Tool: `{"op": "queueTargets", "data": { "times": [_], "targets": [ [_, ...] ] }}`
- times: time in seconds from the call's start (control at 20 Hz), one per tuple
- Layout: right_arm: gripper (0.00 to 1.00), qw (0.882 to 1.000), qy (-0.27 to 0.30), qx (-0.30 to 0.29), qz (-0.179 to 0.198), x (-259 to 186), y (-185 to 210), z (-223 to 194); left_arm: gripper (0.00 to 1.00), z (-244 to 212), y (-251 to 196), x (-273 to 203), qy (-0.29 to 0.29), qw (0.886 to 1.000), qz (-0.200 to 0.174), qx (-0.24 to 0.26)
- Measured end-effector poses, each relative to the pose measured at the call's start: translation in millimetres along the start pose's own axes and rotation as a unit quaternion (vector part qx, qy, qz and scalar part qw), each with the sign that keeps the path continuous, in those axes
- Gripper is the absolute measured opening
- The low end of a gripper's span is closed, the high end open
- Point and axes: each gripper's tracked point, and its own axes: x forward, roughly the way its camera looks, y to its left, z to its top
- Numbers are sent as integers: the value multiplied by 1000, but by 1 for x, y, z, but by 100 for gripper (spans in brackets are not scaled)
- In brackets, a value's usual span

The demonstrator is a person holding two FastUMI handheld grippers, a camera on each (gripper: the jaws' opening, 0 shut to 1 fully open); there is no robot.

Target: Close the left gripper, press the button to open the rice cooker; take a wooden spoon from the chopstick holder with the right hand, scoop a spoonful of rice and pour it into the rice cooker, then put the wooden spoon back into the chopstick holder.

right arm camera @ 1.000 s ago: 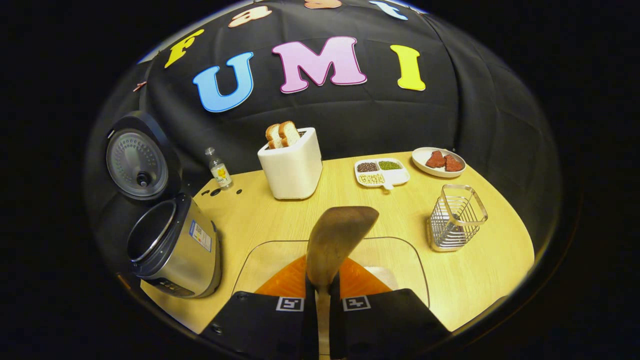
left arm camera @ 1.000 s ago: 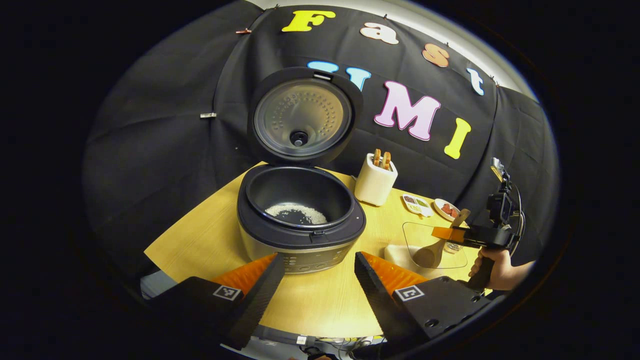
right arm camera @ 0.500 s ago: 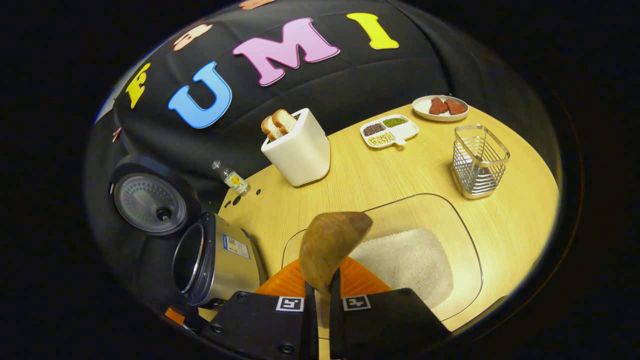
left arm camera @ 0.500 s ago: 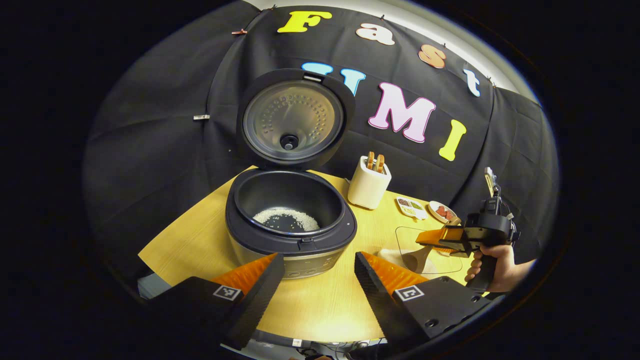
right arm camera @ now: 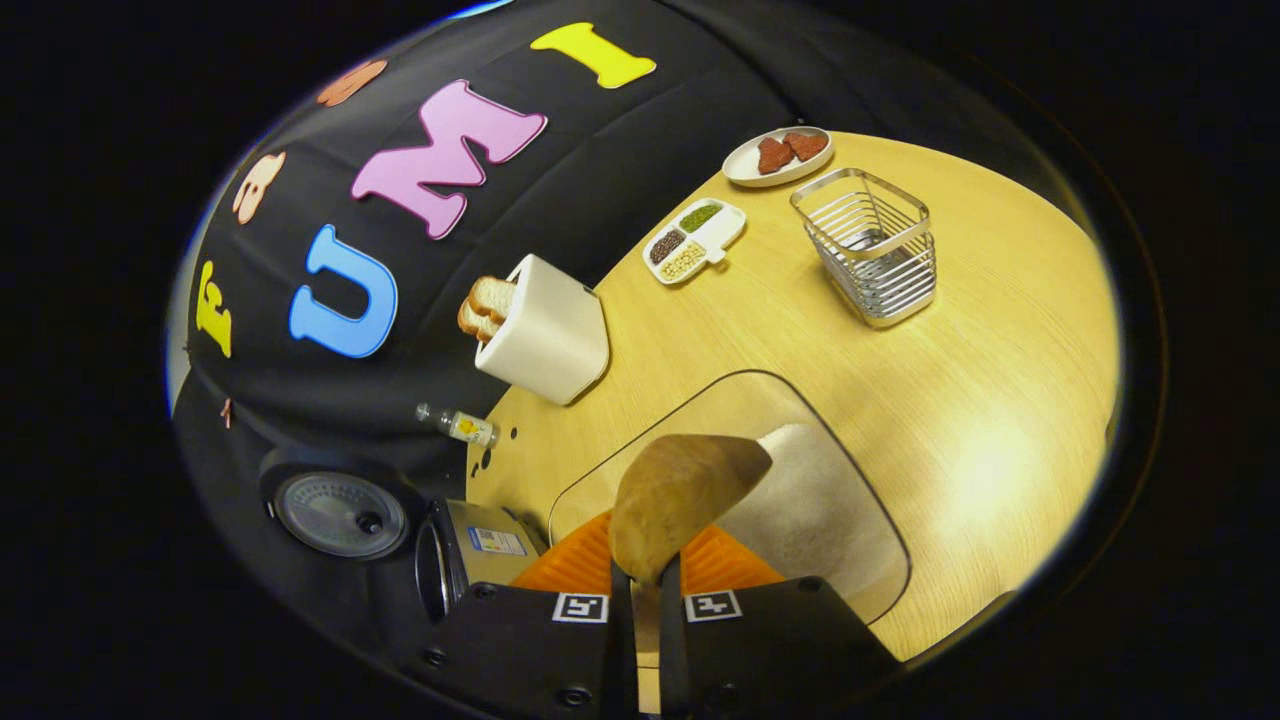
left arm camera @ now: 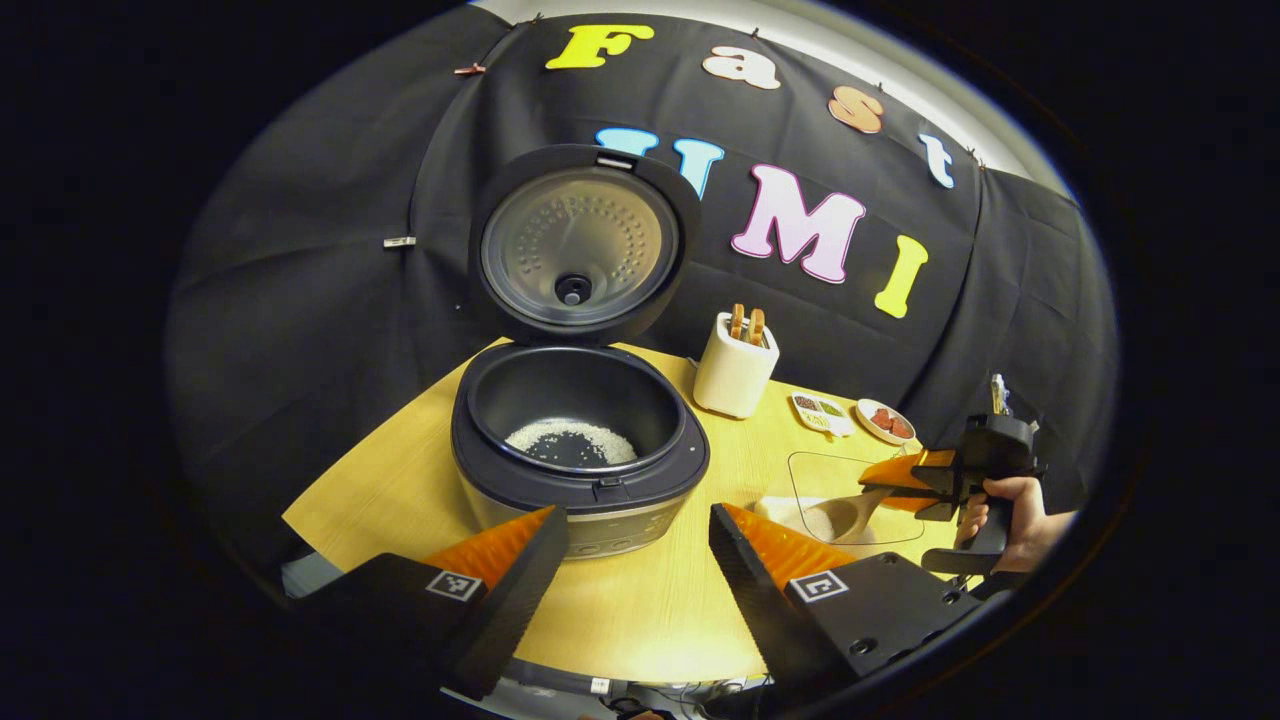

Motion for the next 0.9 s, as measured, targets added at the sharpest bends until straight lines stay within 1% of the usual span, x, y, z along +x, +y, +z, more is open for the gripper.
{"op": "queueTargets", "data": {
  "times": [0.1,0.3,0.5,0.7,0.9],
  "targets": [
    [13,1000,-8,23,1,-5,-4,14,96,-1,-4,-1,1,1000,-4,4],
    [13,996,-30,77,23,-13,3,43,96,0,-14,-2,0,1000,-14,11],
    [13,995,-35,79,55,-23,25,63,96,2,-23,-2,-5,999,-23,22],
    [13,991,-26,87,97,-29,64,71,96,6,-27,-6,-16,999,-25,28],
    [13,987,-10,88,132,-25,109,70,96,12,-24,-12,-28,999,-23,29]
  ]
}}
